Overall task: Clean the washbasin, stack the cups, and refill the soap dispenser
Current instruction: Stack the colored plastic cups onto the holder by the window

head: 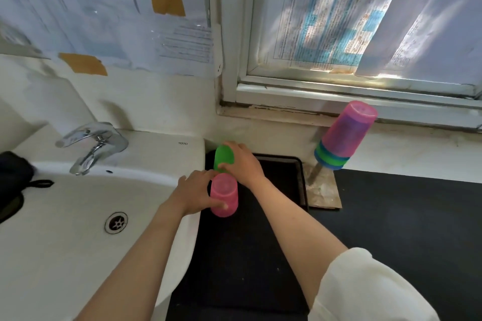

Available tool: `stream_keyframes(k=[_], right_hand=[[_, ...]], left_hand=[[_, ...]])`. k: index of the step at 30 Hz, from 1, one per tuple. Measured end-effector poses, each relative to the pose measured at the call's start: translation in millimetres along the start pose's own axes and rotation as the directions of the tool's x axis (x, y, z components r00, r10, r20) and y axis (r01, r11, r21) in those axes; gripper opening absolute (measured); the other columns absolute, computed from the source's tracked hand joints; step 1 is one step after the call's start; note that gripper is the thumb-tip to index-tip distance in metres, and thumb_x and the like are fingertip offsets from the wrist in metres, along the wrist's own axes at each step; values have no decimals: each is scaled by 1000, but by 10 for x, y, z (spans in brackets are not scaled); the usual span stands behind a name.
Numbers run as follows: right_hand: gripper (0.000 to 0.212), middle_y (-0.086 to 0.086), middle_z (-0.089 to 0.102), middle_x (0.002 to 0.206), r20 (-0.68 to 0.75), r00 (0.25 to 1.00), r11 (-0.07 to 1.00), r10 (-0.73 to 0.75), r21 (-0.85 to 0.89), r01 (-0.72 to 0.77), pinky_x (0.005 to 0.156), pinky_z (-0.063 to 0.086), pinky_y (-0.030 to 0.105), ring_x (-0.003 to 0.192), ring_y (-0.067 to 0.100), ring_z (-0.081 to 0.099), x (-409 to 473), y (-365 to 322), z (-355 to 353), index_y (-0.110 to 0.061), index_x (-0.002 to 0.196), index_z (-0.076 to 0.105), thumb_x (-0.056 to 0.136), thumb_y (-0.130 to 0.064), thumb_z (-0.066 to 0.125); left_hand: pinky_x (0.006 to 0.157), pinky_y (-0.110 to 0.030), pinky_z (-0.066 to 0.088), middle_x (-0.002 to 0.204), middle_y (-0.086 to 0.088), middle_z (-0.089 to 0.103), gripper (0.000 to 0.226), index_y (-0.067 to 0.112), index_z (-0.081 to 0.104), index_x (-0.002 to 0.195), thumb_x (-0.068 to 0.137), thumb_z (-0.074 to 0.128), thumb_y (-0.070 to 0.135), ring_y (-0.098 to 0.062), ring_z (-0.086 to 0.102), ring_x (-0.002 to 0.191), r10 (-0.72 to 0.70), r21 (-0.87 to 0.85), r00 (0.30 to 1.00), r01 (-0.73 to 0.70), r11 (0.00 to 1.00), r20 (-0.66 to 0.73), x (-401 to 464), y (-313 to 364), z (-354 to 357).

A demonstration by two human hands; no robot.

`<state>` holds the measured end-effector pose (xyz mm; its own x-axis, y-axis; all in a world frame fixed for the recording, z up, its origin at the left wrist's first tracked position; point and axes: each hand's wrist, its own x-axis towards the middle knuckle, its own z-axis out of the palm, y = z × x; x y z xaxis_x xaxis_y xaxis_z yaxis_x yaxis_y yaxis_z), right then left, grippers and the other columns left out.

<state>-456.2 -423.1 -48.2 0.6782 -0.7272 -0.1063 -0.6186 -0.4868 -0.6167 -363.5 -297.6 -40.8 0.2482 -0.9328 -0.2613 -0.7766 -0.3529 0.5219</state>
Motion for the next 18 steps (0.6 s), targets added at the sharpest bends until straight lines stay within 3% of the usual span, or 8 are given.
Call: stream_keyframes(k=[4, 8, 10, 13, 18], right_hand=[[61, 13, 50, 124, -47, 999, 999, -8, 41, 10, 88, 48, 42, 110, 30, 52, 1, 9, 62, -24, 134, 39, 80, -21, 67], [58, 12, 52, 121, -152, 988, 1000, -20, 16, 23, 84, 49, 39, 108, 29, 53, -49, -16, -31, -22, 134, 40, 81, -23, 65], [57, 12, 53, 120, -205, 979, 999, -18, 22, 23, 83, 49, 39, 107, 28, 53, -73, -36, -147, -23, 134, 40, 83, -26, 64], [56, 12, 53, 120, -278, 960, 1000, -20, 18, 26, 86, 49, 42, 106, 30, 54, -175, -79, -404, -24, 133, 40, 83, -29, 64], [55, 9, 53, 123, -414, 910, 1000, -25, -8, 24, 83, 48, 40, 106, 28, 54, -464, -143, -880, -23, 131, 41, 82, -32, 66]], left_hand=[[102, -42, 29, 122, 5, 55, 75, 28, 44, 129, 64, 73, 50, -18, 46, 117, 10, 10, 998, -9, 1000, -70, 35, -25, 47], [96, -36, 36, 119, 8, 57, 84, 29, 49, 123, 49, 57, 67, -15, 50, 112, 28, -68, 998, -32, 997, -62, -3, -42, -6], [93, -32, 39, 116, 9, 56, 82, 28, 50, 120, 49, 58, 67, -13, 51, 109, 19, -155, 997, -30, 987, -77, -25, -42, -51], [89, -28, 39, 115, 4, 54, 66, 22, 50, 119, 64, 76, 45, -12, 50, 105, 19, -260, 992, -52, 964, -127, -69, 23, -143], [91, -30, 40, 114, 1, 55, 55, 19, 50, 117, 70, 78, 28, -12, 49, 103, 71, -321, 969, -147, 936, -238, -193, 248, -377]])
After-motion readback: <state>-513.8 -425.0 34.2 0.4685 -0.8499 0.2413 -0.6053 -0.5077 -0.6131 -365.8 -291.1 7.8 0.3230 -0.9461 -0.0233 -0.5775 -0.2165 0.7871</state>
